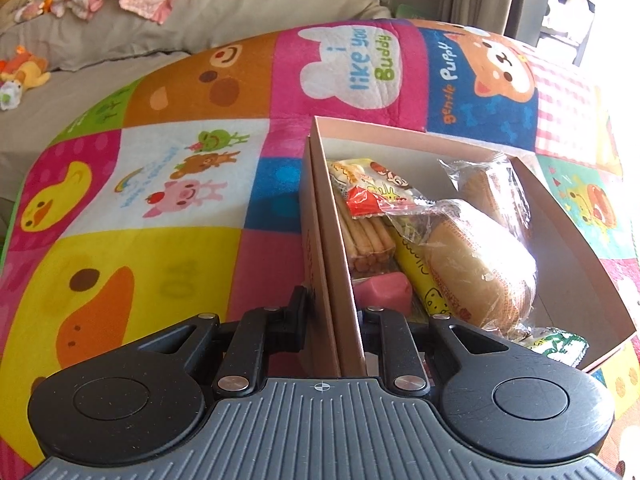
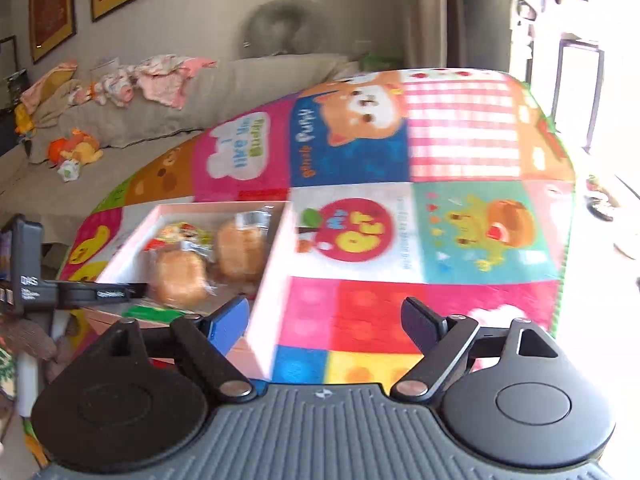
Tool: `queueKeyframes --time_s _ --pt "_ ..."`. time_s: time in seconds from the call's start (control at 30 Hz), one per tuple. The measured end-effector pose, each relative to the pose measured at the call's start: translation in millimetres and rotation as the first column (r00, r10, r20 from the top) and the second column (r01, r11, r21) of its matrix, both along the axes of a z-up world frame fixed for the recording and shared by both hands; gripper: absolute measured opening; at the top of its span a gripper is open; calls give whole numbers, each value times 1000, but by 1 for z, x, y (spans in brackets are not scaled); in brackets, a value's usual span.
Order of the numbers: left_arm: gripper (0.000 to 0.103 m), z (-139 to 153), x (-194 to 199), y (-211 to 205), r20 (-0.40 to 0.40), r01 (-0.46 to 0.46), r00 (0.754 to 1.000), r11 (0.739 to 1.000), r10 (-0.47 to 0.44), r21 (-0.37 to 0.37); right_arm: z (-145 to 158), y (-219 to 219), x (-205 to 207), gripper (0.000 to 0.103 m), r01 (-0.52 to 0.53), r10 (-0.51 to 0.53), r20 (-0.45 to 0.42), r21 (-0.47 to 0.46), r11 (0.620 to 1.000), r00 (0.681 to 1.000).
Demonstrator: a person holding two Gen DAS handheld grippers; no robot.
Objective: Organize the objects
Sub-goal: 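Grasp the clear grain-stick bag on the mat with the right gripper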
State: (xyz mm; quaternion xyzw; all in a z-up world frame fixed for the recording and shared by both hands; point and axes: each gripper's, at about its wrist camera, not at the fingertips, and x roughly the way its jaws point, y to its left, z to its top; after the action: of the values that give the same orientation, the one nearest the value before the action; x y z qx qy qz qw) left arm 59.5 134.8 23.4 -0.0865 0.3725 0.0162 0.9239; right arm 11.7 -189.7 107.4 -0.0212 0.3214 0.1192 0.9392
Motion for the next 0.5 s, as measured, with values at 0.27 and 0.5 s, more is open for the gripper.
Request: queueKeyframes --time_s 0.27,0.5 --pt "20 2 2 -7 -17 -3 1000 1000 4 28 -65 -76 -25 86 199 -195 -105 26 980 975" --pt "20 3 2 -8 -22 -8 1000 1000 9 28 -93 -59 -23 65 191 -191 -143 -18 981 971"
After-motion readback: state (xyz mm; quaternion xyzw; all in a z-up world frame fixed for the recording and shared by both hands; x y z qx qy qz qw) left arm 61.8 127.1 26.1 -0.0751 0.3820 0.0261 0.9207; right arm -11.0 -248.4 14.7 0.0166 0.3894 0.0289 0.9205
